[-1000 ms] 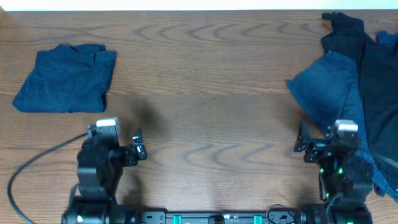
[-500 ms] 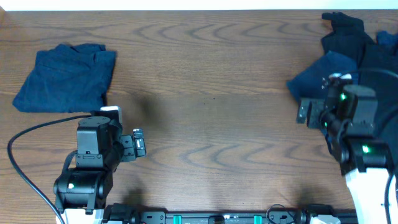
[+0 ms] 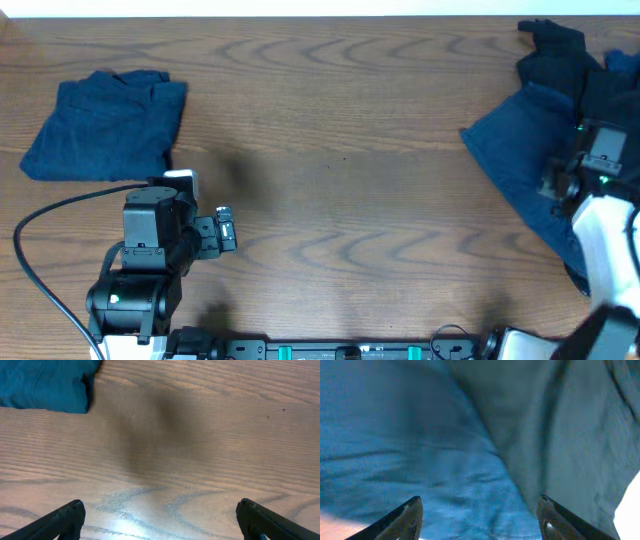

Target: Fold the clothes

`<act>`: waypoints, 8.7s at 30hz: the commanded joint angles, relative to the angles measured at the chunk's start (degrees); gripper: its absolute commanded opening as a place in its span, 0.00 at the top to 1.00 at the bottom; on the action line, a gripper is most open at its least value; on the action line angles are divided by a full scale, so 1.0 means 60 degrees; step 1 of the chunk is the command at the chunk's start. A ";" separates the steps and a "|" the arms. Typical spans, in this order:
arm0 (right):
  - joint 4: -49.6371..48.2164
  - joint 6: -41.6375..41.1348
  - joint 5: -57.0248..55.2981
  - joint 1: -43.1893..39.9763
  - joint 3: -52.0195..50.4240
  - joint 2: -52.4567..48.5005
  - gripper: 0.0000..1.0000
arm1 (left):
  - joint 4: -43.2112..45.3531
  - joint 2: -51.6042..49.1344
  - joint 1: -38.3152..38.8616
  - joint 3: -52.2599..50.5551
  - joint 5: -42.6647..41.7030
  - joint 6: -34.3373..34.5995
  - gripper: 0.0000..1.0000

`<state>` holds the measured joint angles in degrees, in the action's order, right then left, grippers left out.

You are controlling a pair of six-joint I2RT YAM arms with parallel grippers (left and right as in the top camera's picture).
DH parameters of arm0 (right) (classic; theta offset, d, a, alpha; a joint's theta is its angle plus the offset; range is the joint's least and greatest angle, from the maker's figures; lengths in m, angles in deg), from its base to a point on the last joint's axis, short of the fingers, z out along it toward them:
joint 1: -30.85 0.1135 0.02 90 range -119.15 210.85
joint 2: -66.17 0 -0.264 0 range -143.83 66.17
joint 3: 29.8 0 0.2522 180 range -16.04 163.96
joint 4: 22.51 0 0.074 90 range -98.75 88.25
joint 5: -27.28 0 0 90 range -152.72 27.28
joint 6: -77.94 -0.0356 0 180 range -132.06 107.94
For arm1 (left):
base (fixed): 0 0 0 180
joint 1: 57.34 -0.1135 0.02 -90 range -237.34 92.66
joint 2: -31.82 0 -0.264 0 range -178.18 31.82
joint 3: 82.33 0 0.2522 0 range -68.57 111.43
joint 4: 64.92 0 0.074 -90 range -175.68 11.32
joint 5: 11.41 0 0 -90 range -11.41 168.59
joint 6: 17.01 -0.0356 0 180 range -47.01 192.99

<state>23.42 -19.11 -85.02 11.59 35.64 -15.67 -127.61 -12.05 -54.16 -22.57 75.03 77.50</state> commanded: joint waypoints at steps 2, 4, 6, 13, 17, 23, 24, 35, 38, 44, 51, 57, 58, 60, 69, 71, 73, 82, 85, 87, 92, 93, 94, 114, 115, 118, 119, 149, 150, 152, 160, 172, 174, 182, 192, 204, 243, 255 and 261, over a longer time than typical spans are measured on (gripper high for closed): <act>-0.0142 -0.0612 -0.0965 -0.0750 0.0153 -0.0820 0.28 | 0.0022 0.0015 0.0029 0.0215 -0.0080 0.0095 0.02; -0.0339 -0.0612 -0.0958 -0.1009 0.0153 -0.1162 0.28 | 0.0025 0.0015 0.0029 0.0215 -0.0080 0.0095 0.02; -0.0543 -0.0612 -0.0958 -0.1209 0.0153 -0.1483 0.28 | 0.0022 0.0015 0.0029 0.0215 -0.0080 0.0095 0.02; -0.1213 -0.0608 -0.0965 -0.1756 0.0153 -0.2426 0.37 | 0.0022 0.0015 0.0029 0.0215 -0.0084 0.0095 0.02; -0.1399 -0.0608 -0.0976 -0.1923 0.0153 -0.2674 0.59 | 0.0022 0.0015 0.0029 0.0215 -0.0084 0.0095 0.02; -0.1552 -0.0608 -0.1027 -0.1982 0.0248 -0.2594 0.99 | 0.0025 0.0015 0.0029 0.0215 -0.0080 0.0095 0.02; -0.1472 -0.0608 -0.1031 -0.1982 0.0335 -0.2543 0.99 | 0.0025 0.0015 0.0029 0.0215 -0.0080 0.0095 0.02; 0.0375 0.0616 0.1989 -0.1526 0.2630 -0.1162 0.99 | 0.0029 0.0015 0.0029 0.0215 -0.0080 0.0091 0.02; 0.0889 0.1548 0.4033 -0.0914 0.3246 -0.0688 0.99 | 0.0047 0.0015 0.0029 0.0215 -0.0080 0.0091 0.02; 0.1865 0.2670 0.5544 0.1756 0.3690 0.0106 0.99 | 0.0058 0.0015 0.0029 0.0215 -0.0084 0.0091 0.02; 0.2018 0.2535 0.5475 0.4983 0.3563 -0.0448 0.97 | 0.0058 0.0015 0.0029 0.0215 -0.0084 0.0095 0.02; 0.0725 0.1665 0.5475 0.6659 0.3563 -0.1563 0.99 | 0.0062 0.0015 0.0029 0.0215 -0.0084 0.0091 0.02; 0.0448 0.1555 0.5475 0.6852 0.3563 -0.1723 0.98 | 0.0062 0.0015 0.0029 0.0215 -0.0084 0.0095 0.02; -0.0164 0.1530 0.5482 0.7220 0.3563 -0.2040 0.98 | 0.0062 0.0015 0.0029 0.0215 -0.0084 0.0095 0.02; -0.1694 0.0040 0.2827 0.7515 0.3643 -0.1719 0.32 | 0.0102 0.0015 0.0029 0.0215 -0.0087 0.0098 0.02; -0.1475 -0.0670 0.1727 0.7235 0.3643 -0.1366 0.18 | 0.0106 0.0015 0.0029 0.0215 -0.0087 0.0098 0.02; -0.0896 -0.1133 0.0947 0.6699 0.3643 -0.0907 0.16 | 0.0175 0.0015 0.0029 0.0215 -0.0091 0.0135 0.02; 0.3548 -0.3005 0.1020 0.2619 0.3519 -0.0415 0.16 | 0.1606 -0.0401 0.0029 0.0120 -0.2142 0.1246 0.02; 0.3938 -0.2918 0.1690 0.1293 0.3282 -0.0415 0.15 | 0.2080 -0.1093 0.0029 0.0106 -0.3264 0.1614 0.01; 0.3993 -0.2714 0.2080 0.0594 0.3191 -0.0415 0.14 | 0.2269 -0.1690 0.0033 0.0106 -0.3712 0.1883 0.01; 0.4109 -0.2197 0.2404 -0.0459 0.3169 -0.0415 0.13 | 0.2685 -0.3519 0.0375 0.0106 -0.4648 0.2430 0.02; 0.4127 -0.2073 0.2404 -0.0572 0.3169 -0.0415 0.12 | 0.2769 -0.3869 0.0532 0.0106 -0.4677 0.2499 0.01; 0.4171 -0.2022 0.2401 -0.0645 0.3169 -0.0415 0.12 | 0.2929 -0.4317 0.0790 0.0106 -0.4677 0.2634 0.01; 0.4441 -0.1989 0.2408 -0.0725 0.3169 -0.0415 0.10 | 0.8360 -0.9398 0.4222 0.0106 -0.3982 0.3985 0.06; 0.4437 -0.1989 0.2408 -0.0725 0.3169 -0.0415 0.10 | 0.8553 -0.9530 0.4284 0.0106 -0.3982 0.4065 0.07; 0.4444 -0.1989 0.2408 -0.0725 0.3169 -0.0415 0.10 | 0.9165 -0.9890 0.4535 0.0106 -0.3974 0.4127 0.08; 0.4459 -0.1989 0.2408 -0.0725 0.3169 -0.0415 0.10 | 0.9366 -0.9985 0.4615 0.0106 -0.3971 0.4127 0.08; 0.4506 -0.1847 0.2408 -0.0725 0.3169 -0.0415 0.10 | 0.6186 -0.5639 -0.0823 0.0127 -0.2787 0.2167 0.58; 0.4503 -0.1847 0.2408 -0.0725 0.3169 -0.0415 0.09 | 0.6211 -0.5566 -0.1140 0.0127 -0.2794 0.2259 0.15; 0.4506 -0.1847 0.2408 -0.0725 0.3169 -0.0415 0.09 | 0.5985 -0.5533 -0.1563 0.0124 -0.3064 0.2295 0.02; 0.4481 -0.1847 0.2514 -0.0725 0.3169 -0.0415 0.10 | 0.4149 -0.5621 -0.0965 0.0087 -0.4630 0.2994 0.02; 0.4466 -0.1847 0.2550 -0.0725 0.3169 -0.0415 0.09 | 0.7195 -0.7504 0.1275 -0.0313 -0.4513 0.5865 0.25; 0.4462 -0.1847 0.2546 -0.0725 0.3169 -0.0415 0.09 | 0.7854 -0.8102 0.1461 -0.0313 -0.4513 0.6167 0.25; 0.4462 -0.1843 0.2546 -0.0725 0.3169 -0.0415 0.09 | 1.0120 -1.0065 0.1592 -0.0313 -0.4521 0.7318 0.24; 0.4466 -0.1843 0.2546 -0.0725 0.3169 -0.0415 0.09 | 1.1373 -1.0451 0.1581 -0.0313 -0.5402 0.7803 0.24; 0.4459 -0.1843 0.2546 -0.0725 0.3169 -0.0415 0.09 | 1.1391 -1.0094 0.1545 -0.0313 -0.6160 0.7803 0.27; 0.4532 -0.1643 0.2692 -0.0725 0.3169 -0.0415 0.11 | 0.5763 -0.8069 0.0772 -0.0313 -0.3759 0.5588 0.94; 0.4550 -0.1596 0.2736 -0.0725 0.3169 -0.0415 0.11 | 0.5180 -0.9216 0.0776 -0.0426 -0.2291 0.5206 0.87; 0.4605 -0.1413 0.2761 -0.0725 0.3169 -0.0415 0.12 | 0.4728 -0.8914 0.0619 -0.0357 -0.2772 0.4313 0.87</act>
<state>50.87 -29.32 -68.69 7.61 54.70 -18.09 -97.07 -64.16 -49.48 -23.45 55.89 108.30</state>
